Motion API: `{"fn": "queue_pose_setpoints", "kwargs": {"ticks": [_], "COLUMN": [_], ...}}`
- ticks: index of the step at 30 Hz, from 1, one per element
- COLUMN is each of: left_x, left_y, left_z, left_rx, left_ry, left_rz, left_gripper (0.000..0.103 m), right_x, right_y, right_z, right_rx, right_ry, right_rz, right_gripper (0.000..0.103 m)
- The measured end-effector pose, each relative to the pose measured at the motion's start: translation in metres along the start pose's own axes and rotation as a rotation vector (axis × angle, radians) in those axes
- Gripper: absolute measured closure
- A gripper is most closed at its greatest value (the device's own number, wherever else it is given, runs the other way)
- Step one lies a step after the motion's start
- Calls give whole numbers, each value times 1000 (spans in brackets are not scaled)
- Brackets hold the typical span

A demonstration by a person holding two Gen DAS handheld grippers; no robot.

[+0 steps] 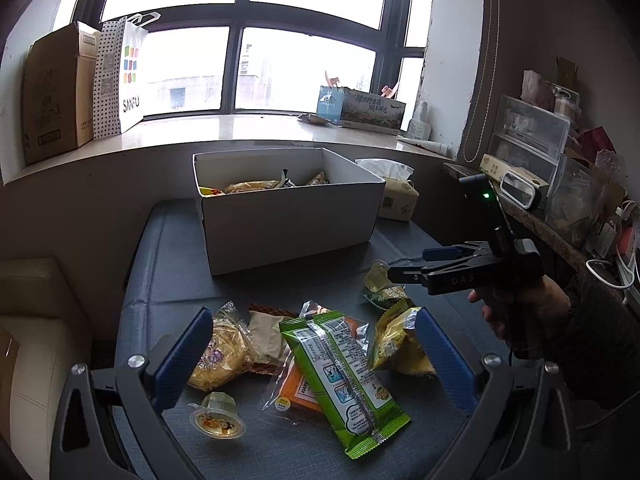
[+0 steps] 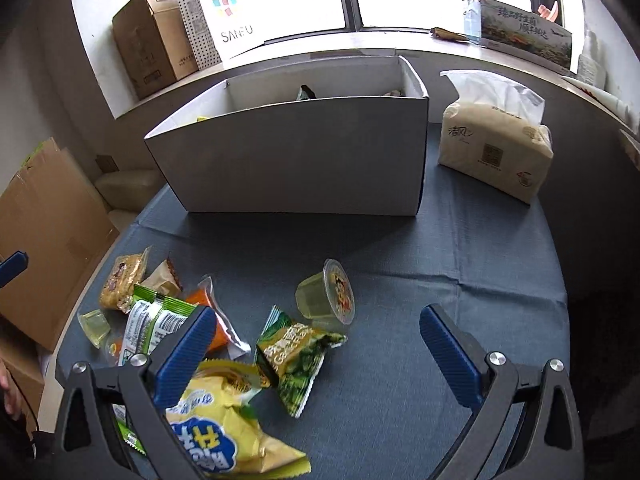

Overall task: Organize snacks
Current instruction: 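Move both tools back over the remaining snacks on the table, then grasp the jelly cup with the right gripper while the left grasps the cartoon bread bag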

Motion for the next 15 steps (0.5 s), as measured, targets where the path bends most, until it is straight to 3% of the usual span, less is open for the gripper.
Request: {"fn": "queue_pose_setpoints", "kwargs": {"ticks": [3, 6, 8, 9, 10, 15], "left_x": [3, 8, 10, 11, 11, 13], "left_y": [9, 17, 20, 21, 21, 20], "left_z": [-5, -10, -13, -14, -15, -18], "left_rx": [-9, -32, -40, -40, -38, -38], "left_ry": [17, 34, 41, 45, 46, 50], "left_rz": [15, 19, 20, 26, 31, 28], "left_gripper": [0, 0, 0, 0, 0, 0], "right_x": [26, 44, 52, 54, 53, 46], "right_y": [-8, -16, -17, -18, -18, -15], "right_z": [7, 0, -7, -10, -8, -7], "right_rx": [-30, -23, -12, -10, -25, -14], "right_ry": [57, 119, 140, 144, 129, 103], "right_rz": [-24, -38, -12, -17, -25, 11], "right_gripper": [7, 23, 41, 45, 58, 59]}}
Point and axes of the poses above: each gripper's, at about its wrist camera, not at the fingertips, and x roughly the way its jaws point, y to its left, z to its top, the point moved 10 cm from there along x, roughly the way its jaws point, and after that the axes turned 13 degrees about z, right-handed, at the moved point
